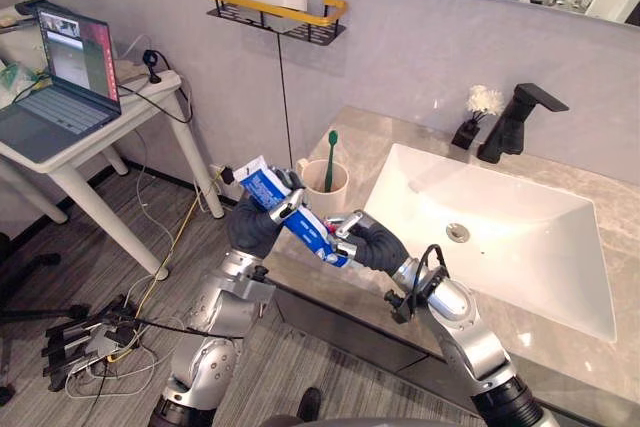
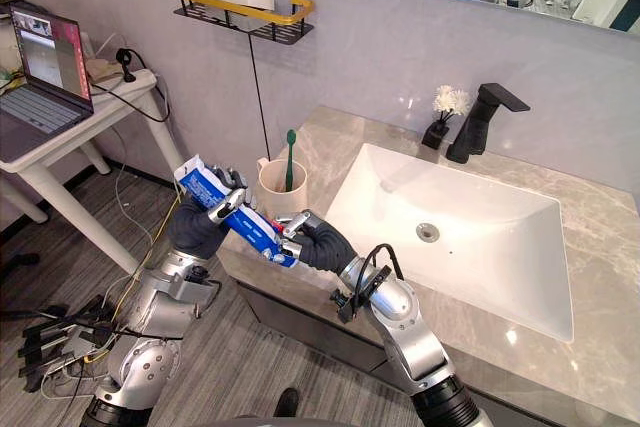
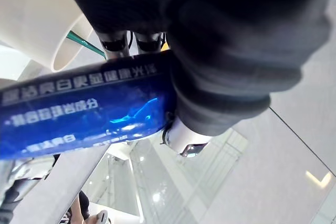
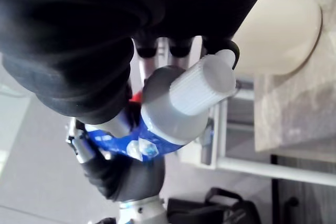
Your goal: Organize washtable
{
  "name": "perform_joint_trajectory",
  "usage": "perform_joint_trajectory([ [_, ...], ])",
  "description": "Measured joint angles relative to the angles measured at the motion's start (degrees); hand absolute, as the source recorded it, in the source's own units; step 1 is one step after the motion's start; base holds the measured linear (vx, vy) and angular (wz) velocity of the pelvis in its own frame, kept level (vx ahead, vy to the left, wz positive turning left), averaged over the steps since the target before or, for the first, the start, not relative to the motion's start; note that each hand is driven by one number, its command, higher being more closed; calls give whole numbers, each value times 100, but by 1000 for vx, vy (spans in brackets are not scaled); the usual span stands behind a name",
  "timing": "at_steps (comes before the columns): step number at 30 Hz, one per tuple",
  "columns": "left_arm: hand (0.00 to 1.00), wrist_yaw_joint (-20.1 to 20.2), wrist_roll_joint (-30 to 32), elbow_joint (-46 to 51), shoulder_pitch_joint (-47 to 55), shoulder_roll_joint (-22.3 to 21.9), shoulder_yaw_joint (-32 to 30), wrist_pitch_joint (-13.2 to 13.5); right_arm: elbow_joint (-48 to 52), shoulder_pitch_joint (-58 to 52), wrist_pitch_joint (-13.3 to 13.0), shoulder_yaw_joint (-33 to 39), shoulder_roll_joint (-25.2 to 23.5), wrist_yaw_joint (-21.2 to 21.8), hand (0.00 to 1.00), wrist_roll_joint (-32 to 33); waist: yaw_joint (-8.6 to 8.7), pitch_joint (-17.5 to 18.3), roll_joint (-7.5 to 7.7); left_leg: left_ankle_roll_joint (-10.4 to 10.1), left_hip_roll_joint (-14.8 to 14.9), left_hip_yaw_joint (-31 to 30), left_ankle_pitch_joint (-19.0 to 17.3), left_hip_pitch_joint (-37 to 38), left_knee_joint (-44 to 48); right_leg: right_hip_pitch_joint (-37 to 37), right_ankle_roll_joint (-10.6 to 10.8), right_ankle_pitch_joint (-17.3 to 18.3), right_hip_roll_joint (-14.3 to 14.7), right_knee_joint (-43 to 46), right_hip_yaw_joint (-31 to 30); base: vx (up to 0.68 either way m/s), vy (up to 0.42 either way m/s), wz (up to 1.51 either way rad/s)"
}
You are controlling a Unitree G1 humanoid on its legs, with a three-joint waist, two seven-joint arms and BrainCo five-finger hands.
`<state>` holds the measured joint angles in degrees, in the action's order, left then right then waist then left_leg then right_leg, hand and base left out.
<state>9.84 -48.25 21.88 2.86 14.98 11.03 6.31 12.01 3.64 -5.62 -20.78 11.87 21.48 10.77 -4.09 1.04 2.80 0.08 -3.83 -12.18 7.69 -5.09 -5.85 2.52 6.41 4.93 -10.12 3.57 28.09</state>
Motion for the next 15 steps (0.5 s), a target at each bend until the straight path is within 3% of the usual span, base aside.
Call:
perform_joint_trajectory([
  [7, 100, -60, 266, -1, -104, 53, -131, -26, 5, -30, 3, 396, -108, -152, 0, 6, 11, 79, -28, -13, 51, 152, -12, 32, -1, 3, -42, -88, 25, -114, -142, -18, 1, -12],
  [15, 100, -668, 928, -250, -1528, 655, -1044, 206, 156, 539, -34, 1469, -183, -892, 0, 444, 22, 114, -101, -25, 117, 215, -19, 86, -1, 26, -99, -113, 101, -128, -182, -29, -11, -5],
])
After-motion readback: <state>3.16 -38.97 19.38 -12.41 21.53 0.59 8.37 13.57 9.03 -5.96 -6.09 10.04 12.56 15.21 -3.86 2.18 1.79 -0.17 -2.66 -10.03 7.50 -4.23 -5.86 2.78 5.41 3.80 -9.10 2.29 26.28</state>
